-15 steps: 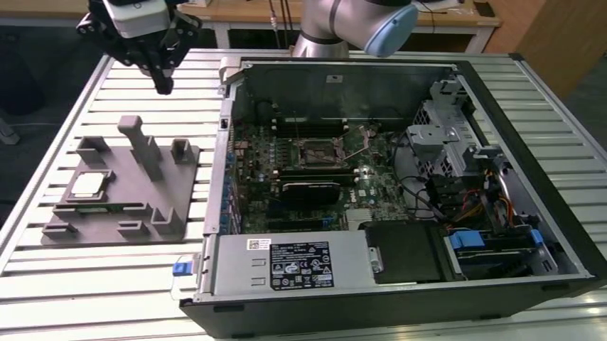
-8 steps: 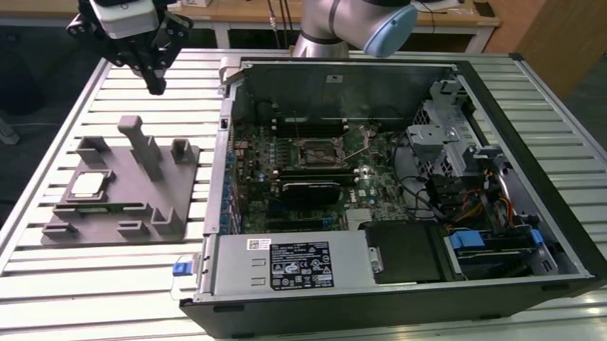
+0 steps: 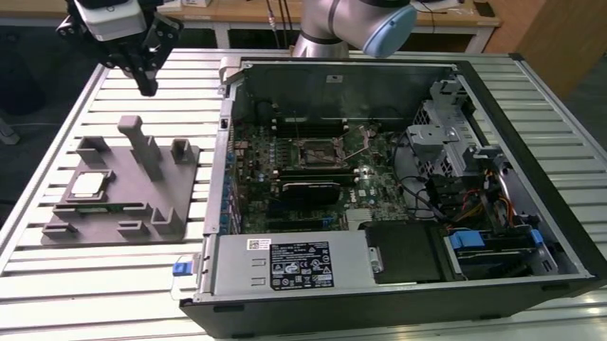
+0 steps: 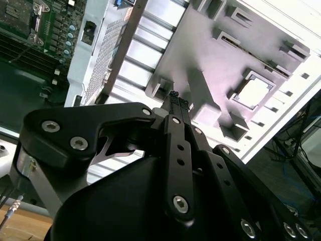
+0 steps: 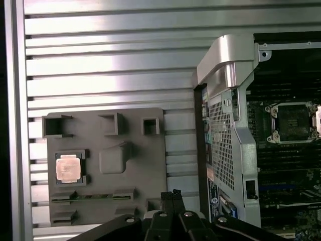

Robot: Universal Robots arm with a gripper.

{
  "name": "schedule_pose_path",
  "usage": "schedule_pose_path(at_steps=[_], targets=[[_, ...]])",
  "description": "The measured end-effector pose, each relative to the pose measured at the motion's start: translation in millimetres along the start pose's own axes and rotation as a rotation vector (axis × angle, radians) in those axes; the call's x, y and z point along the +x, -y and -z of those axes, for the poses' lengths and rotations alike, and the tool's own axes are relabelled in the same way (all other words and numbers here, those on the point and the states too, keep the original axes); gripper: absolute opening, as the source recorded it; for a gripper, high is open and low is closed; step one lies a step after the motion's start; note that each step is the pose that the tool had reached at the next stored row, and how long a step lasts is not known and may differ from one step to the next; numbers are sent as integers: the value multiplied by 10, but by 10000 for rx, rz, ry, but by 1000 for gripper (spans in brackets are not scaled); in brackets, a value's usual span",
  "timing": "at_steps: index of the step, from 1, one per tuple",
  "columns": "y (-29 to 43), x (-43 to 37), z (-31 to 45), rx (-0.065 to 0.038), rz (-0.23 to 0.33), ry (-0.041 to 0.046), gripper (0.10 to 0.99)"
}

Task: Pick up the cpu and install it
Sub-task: 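Reach for the cpu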

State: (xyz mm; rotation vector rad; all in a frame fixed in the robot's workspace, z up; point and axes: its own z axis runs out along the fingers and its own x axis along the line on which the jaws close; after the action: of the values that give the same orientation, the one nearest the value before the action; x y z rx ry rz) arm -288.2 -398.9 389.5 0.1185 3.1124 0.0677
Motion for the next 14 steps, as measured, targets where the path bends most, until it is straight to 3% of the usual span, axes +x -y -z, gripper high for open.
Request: schedule_pose_path(at_steps=[14], targets=[[16,177,-49,0,1,0,106]])
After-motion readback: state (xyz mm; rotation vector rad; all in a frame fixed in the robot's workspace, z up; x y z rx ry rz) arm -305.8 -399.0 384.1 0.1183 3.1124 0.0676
